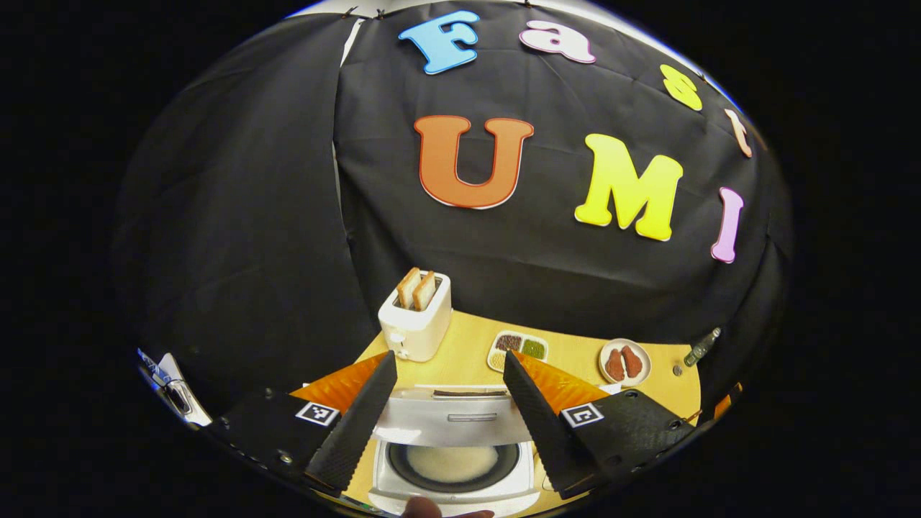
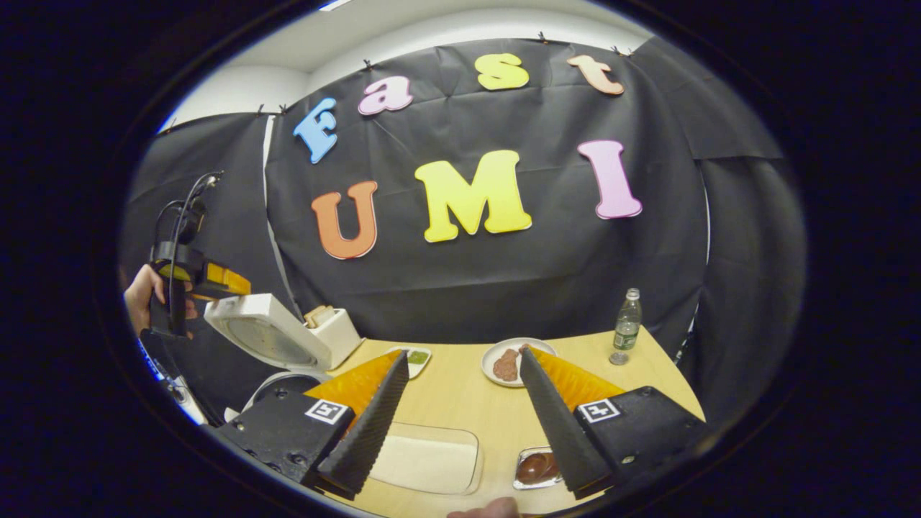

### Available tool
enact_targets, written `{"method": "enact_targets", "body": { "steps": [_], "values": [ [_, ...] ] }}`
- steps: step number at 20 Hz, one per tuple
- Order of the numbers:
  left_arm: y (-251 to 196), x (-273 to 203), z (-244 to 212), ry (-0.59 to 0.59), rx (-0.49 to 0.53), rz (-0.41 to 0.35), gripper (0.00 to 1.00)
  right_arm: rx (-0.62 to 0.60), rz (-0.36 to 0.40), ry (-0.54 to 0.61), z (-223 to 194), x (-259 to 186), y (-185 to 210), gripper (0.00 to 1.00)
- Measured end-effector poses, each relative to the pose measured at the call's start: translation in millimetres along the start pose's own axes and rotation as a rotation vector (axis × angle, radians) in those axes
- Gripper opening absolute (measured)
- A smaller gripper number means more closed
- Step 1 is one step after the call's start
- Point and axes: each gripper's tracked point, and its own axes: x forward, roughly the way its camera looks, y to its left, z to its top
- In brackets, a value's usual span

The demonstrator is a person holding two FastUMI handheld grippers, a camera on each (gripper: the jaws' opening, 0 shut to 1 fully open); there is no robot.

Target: Close the left gripper, press the button to open the rice cooker; take a wooden spoon from the chopstick holder with the right hand, scoop a spoonful of rice and pour it into the rice cooker, then put the wooden spoon back into the chopstick holder.

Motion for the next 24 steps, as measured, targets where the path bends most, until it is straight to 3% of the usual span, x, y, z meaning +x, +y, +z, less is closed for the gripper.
{"method": "enact_targets", "body": {
  "steps": [4,13,24],
  "values": [
    [-12.5,-28.7,-62.9,0.109,-0.044,-0.059,0.96,-0.013,0.029,-0.006,-12.1,-18.7,29.5,1.00],
    [-5.9,-35.5,-177.7,0.314,-0.049,-0.058,0.97,-0.036,0.049,0.016,-34.9,-38.6,41.8,0.99],
    [-6.6,-24.6,-209.7,0.401,-0.020,-0.013,0.97,-0.020,0.087,0.041,-34.6,0.0,36.5,0.99]
  ]
}}
